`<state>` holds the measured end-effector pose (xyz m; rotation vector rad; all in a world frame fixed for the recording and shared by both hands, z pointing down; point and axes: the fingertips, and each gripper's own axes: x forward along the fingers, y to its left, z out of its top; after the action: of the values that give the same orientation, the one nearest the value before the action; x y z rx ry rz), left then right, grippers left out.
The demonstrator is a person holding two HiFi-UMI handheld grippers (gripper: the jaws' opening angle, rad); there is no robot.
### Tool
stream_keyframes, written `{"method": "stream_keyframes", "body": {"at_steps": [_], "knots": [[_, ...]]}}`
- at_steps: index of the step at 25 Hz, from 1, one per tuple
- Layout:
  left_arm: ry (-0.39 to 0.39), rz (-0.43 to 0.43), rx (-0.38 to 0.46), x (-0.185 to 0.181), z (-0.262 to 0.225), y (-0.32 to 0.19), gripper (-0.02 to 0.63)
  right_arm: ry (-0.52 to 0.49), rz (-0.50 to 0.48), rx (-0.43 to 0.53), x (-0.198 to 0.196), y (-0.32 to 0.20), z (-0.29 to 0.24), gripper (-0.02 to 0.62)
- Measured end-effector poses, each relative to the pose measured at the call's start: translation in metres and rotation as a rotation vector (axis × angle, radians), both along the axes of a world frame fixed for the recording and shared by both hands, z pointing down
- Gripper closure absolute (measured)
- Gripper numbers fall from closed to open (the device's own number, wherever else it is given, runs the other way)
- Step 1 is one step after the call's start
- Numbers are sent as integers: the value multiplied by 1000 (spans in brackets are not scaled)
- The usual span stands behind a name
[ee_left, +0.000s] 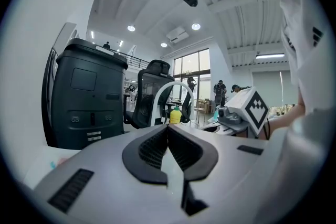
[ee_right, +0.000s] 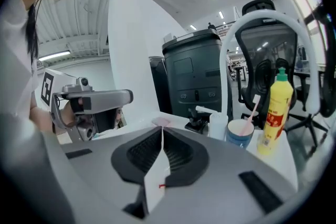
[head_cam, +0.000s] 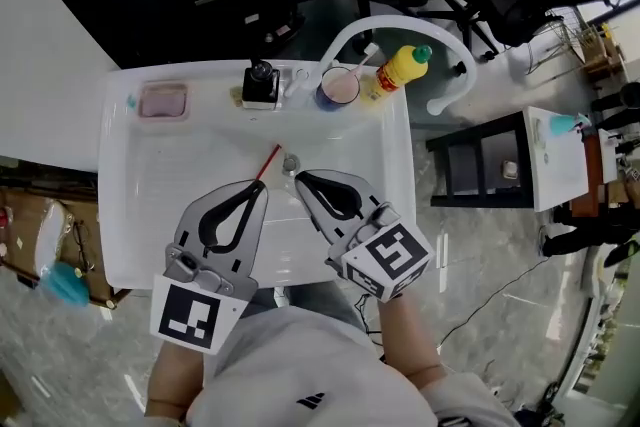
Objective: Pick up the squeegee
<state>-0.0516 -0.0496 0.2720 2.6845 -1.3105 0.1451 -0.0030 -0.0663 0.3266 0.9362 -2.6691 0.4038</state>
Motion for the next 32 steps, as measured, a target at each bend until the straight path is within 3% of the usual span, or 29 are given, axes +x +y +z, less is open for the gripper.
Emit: {"method": "stream_keyframes", "body": {"at_steps": [13, 32], "knots": [[11, 59, -53, -15, 30, -18, 592, 113, 3, -103, -15, -12, 56, 575], [29, 74, -109, -26, 65, -22, 592, 315, -87, -245, -19, -4, 151, 549]]}}
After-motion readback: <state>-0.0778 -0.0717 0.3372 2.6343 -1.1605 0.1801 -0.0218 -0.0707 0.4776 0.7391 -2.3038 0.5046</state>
